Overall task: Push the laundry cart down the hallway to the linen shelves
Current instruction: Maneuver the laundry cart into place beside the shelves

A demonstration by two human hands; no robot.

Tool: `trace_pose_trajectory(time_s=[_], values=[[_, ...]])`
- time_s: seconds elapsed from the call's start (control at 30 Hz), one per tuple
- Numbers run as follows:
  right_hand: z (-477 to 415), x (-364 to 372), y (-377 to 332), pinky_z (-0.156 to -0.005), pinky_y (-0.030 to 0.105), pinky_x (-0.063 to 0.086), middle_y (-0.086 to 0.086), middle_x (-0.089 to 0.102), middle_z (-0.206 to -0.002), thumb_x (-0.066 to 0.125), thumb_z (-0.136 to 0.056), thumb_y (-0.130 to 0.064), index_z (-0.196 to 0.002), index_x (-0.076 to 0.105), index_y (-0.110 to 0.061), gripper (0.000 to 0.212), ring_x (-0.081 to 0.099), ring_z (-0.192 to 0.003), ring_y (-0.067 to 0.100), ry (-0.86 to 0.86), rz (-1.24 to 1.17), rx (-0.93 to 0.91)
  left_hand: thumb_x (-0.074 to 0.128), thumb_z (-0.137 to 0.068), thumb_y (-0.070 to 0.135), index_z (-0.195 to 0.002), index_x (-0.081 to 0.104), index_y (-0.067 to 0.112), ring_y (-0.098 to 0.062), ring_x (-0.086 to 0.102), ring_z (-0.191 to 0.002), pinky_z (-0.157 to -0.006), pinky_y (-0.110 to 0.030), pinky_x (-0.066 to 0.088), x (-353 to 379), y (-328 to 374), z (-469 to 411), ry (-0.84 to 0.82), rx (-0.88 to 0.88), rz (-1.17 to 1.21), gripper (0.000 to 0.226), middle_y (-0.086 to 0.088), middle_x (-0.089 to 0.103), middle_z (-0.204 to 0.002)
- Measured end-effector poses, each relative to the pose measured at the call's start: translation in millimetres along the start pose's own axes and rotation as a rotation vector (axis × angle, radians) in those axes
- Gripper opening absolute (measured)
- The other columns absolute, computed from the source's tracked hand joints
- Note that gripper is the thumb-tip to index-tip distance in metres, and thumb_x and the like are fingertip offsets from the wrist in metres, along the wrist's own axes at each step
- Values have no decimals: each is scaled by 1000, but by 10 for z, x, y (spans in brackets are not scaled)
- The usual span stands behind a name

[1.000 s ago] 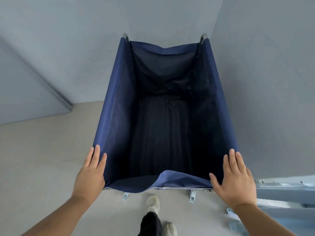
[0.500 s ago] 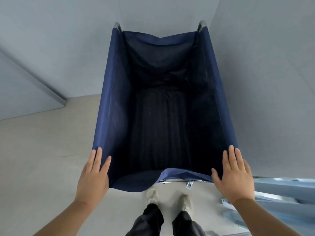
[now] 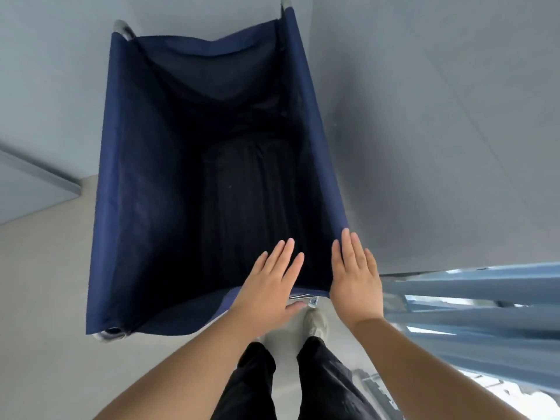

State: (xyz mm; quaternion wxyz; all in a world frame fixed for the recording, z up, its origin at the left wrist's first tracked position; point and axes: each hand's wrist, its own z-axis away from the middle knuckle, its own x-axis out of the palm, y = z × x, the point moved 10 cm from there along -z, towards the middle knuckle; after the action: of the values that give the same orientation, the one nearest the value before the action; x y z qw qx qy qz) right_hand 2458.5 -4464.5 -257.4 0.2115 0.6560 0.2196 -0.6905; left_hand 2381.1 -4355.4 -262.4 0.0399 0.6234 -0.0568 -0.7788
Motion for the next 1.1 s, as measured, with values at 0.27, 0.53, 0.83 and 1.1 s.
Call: trace_pose_trajectory(time_s=[0.27,0.53,0.83,1.1], values=[[-24,23,249,-106,47,40,18,44,-149,80,-67,-17,-136,54,-3,75,43,-137,32,21,-65,15,39,-77,66,-152,-8,14,-24,-13,-149,-120,-45,9,-97,519,-832,-84,303,-56,102,-11,-14,-161],[-112,-16,486,-112,54,28,23,30,-156,61,-74,-8,-147,33,0,78,30,-145,36,-3,-62,483,59,-75,60,-153,3,15,-37,-4,-148,-116,-52,16,-431,333,-1725,23,533,-313,106,-21,-8,-160],[-188,75,356,-114,57,20,23,22,-158,62,-77,-22,-149,31,-4,80,19,-147,39,35,-250,972,60,-72,65,-153,2,20,-40,-2,-147,-113,-58,20,-272,299,-1974,23,628,-297,110,-21,-2,-160],[-237,134,506,-114,53,13,19,22,-160,61,-76,-28,-150,29,-7,84,20,-147,36,88,-254,992,60,-72,64,-153,3,18,-40,-8,-147,-115,-53,15,-241,365,-2096,20,647,-243,110,-22,-3,-160]])
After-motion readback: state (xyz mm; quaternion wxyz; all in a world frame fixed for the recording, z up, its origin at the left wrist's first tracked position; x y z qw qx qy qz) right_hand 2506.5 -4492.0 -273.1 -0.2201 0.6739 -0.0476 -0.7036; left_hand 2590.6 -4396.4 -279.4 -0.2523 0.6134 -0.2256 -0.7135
